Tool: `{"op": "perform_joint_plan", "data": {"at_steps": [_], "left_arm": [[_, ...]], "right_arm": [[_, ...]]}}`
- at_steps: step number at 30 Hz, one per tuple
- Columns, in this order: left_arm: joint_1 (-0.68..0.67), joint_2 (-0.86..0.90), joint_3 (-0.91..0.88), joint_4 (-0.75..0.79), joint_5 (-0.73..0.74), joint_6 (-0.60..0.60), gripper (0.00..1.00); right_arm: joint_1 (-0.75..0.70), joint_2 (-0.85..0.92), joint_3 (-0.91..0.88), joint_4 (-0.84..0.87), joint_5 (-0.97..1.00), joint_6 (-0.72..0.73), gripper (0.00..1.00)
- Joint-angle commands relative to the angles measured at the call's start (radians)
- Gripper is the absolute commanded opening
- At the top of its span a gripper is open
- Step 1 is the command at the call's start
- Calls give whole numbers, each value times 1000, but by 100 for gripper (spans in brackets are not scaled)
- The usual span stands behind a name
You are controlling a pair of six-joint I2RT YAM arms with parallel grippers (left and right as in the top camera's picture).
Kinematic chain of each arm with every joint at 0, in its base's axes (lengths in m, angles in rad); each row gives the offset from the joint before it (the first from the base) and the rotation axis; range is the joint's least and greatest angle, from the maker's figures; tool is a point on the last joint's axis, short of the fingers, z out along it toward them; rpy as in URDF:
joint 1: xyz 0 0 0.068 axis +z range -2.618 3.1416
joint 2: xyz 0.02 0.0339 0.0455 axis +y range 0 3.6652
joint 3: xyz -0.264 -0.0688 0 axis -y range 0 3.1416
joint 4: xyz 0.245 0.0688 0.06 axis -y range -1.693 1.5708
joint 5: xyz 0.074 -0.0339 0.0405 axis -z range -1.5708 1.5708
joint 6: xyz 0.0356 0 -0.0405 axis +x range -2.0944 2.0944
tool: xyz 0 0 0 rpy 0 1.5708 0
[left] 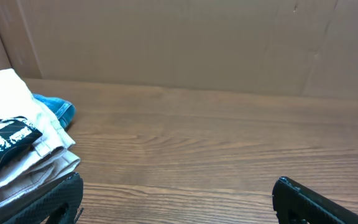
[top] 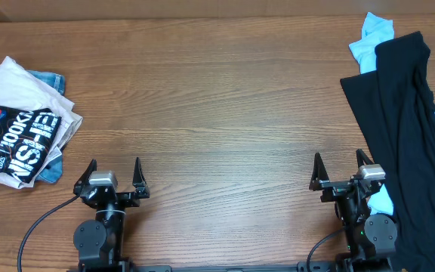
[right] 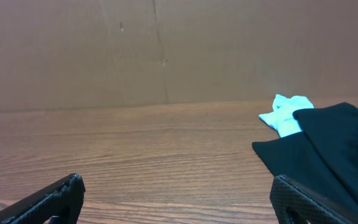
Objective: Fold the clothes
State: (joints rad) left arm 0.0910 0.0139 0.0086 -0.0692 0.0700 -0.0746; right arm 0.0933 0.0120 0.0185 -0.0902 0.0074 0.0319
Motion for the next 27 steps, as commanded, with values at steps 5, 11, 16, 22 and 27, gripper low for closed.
{"op": "perform_joint_plan", "data": {"at_steps": [5,11,16,22,27], "left_arm": [[-6,-10,-4,-5,-66,30,100],[-6,-10,-4,-6,-70,29,100],[-6,-10,-4,-6,-70,26,100],[-6,-10,-4,-6,-68,-5,100],[-6,-10,-3,-4,-19,-92,100]], "right_arm": [[3,-9,-10,6,3,-3,100],[3,-9,-10,6,2,-3,100],[3,-9,-10,6,2,-3,100],[3,-9,-10,6,-6,-2,100],[3,-9,-10,6,-5,6,100]]}}
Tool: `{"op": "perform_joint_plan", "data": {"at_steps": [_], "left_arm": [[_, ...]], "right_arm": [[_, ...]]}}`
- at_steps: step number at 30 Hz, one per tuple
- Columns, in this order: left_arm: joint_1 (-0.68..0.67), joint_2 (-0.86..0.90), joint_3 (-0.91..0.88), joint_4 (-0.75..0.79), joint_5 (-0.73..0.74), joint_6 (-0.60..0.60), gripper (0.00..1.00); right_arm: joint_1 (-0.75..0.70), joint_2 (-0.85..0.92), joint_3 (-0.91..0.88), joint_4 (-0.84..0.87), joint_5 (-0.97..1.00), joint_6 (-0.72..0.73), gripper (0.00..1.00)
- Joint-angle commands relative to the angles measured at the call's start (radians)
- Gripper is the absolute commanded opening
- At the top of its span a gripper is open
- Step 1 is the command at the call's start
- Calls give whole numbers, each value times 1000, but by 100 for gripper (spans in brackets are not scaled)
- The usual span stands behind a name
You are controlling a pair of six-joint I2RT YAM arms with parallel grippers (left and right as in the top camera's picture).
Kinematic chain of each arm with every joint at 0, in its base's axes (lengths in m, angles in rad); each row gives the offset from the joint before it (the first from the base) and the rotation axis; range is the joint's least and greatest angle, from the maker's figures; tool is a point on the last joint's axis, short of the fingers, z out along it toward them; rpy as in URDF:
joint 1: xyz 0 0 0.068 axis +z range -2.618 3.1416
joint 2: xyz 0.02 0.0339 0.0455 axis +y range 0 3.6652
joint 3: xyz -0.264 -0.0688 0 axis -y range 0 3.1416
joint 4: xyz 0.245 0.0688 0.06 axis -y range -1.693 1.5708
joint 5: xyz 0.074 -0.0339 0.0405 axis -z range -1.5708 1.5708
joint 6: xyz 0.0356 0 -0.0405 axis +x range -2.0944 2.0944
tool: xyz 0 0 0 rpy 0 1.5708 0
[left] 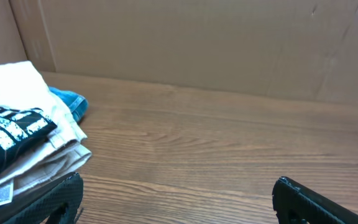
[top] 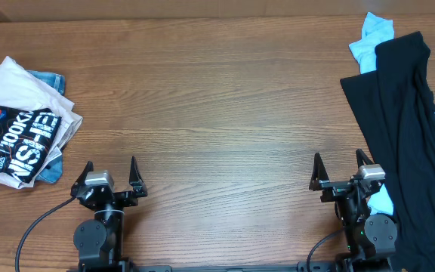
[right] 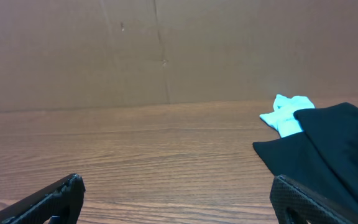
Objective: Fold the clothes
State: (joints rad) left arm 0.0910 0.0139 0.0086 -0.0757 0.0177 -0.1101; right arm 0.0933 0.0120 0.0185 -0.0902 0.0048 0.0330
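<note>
A black garment (top: 410,143) lies spread along the table's right side, over a light blue piece (top: 370,39); the right wrist view shows both, black garment (right: 334,146) and blue piece (right: 286,116). A folded stack (top: 20,132) with a white top and black printed shirt sits at far left, also as folded stack (left: 17,146). My left gripper (top: 109,171) stands open near the front edge, empty. My right gripper (top: 340,168) is open too, just left of the black garment.
A blue denim piece (top: 47,79) peeks from under the folded stack. The wooden table (top: 217,106) runs between the two piles. A brown cardboard wall (left: 185,43) stands behind the table.
My left gripper has turned slightly to the left; the folded stack now shows further right in its view. The right arm and the clothes have not moved.
</note>
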Motion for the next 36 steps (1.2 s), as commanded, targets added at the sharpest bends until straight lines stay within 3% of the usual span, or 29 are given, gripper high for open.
{"op": "perform_joint_plan", "data": {"at_steps": [1,10,17,25,36], "left_arm": [[-6,-10,-2,3,55,-56,100],[-6,-9,98,-24,106,-62,100],[-6,61,253,-109,102,-47,100],[-6,337,459,-252,103,-47,100],[-6,771,759,-509,109,-47,100]], "right_arm": [[3,-9,-10,8,-2,5,100],[3,15,64,-1,88,49,100],[3,184,226,-52,114,50,100],[2,557,487,-170,137,85,100],[-40,1158,885,-456,112,98,100]]}}
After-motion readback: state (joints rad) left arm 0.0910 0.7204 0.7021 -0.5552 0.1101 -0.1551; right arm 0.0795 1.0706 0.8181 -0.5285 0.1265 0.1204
